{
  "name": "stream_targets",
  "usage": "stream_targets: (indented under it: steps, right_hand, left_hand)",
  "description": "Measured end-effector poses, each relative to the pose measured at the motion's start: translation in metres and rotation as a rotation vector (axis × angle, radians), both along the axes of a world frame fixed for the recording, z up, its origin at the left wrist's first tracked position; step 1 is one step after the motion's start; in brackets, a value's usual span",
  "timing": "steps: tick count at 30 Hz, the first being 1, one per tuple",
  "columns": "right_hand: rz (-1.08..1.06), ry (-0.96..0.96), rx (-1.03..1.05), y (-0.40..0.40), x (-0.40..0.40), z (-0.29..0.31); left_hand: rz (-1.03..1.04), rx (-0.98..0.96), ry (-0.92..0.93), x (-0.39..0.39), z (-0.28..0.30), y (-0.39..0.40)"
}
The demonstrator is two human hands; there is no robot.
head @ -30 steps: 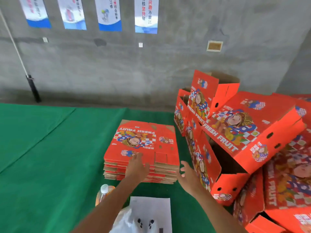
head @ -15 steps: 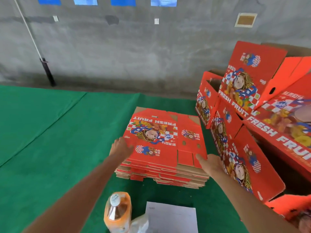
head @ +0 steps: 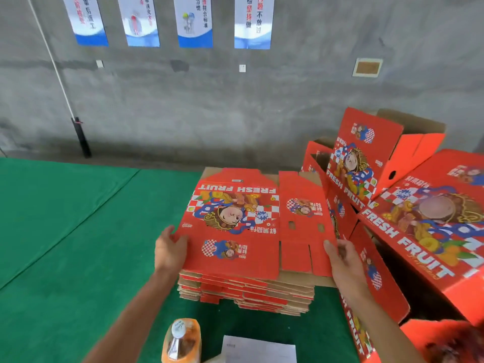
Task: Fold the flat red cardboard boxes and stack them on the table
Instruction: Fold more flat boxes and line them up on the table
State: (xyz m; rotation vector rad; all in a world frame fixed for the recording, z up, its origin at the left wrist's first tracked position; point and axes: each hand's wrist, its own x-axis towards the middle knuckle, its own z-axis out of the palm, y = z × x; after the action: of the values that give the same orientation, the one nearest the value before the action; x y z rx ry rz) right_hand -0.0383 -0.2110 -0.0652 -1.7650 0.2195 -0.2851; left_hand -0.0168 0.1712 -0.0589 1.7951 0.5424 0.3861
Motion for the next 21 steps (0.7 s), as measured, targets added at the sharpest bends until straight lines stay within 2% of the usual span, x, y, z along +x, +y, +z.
stream_targets:
  steps: [2, 5, 9, 14, 16, 18, 20, 21]
  right_hand:
    - [0.039, -0.082, 0.056, -0.017, -0.034, 0.02]
    - [0.092, -0.121, 0.104, -0.047, -0.08, 0.041]
    - [-0.01, -0.128, 0.132, -0.061, -0.133, 0.05]
    - [-0.134, -0.049, 0.092, -0.088, -0.188, 0.042]
    - [-0.103, -0.065, 0.111, -0.101, -0.204, 0.038]
    - [0.018, -0.035, 0.147, -0.106, -0.215, 0.025]
    - [0.065, -0.007, 0.156, -0.105, -0.224, 0.012]
    - [0.061, 0.016, 0.127, -0.106, -0.229, 0.006]
  left_hand:
    - [-0.057, -0.118, -0.083, -0.038, 0.014, 0.0]
    - [-0.257, -0.346, -0.095, -0.093, 0.037, -0.014]
    - [-0.463, -0.557, -0.118, -0.14, 0.052, -0.048]
    - [-0.627, -0.665, -0.07, -0.178, 0.034, -0.088]
    - [-0.727, -0.681, -0.037, -0.188, 0.026, -0.104]
    - [-0.799, -0.601, -0.024, -0.194, 0.02, -0.128]
    - [-0.742, -0.49, -0.07, -0.199, 0.016, -0.15]
    - [-0.685, -0.494, -0.099, -0.201, 0.012, -0.158]
